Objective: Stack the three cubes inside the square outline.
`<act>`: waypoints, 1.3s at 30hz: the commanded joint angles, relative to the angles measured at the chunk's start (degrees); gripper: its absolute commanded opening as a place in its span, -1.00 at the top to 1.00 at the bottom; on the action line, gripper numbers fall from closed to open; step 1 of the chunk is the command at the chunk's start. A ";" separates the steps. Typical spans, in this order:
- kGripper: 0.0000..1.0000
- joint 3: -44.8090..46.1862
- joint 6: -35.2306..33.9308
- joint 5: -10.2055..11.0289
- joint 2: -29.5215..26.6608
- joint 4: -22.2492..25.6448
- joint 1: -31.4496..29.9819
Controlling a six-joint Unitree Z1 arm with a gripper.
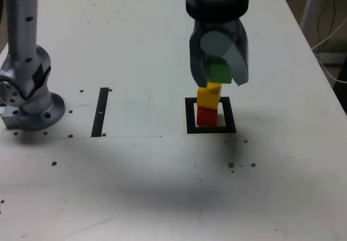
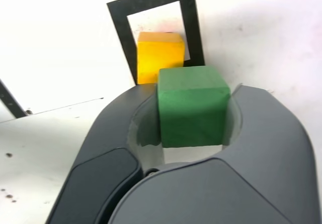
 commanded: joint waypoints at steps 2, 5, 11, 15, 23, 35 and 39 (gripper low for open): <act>0.33 1.14 -0.19 0.13 -0.85 -0.50 0.23; 0.33 2.16 -0.19 -0.03 -1.18 -0.61 0.42; 0.33 4.05 -0.19 -0.19 -1.77 -1.19 0.80; 0.33 4.88 -0.13 -0.32 -2.01 -1.63 0.87; 0.33 6.28 0.31 -0.76 -1.61 -3.15 0.90; -0.97 8.44 1.23 -1.42 -1.08 -6.05 0.91; -0.99 8.74 1.29 -1.49 -1.14 -6.27 0.90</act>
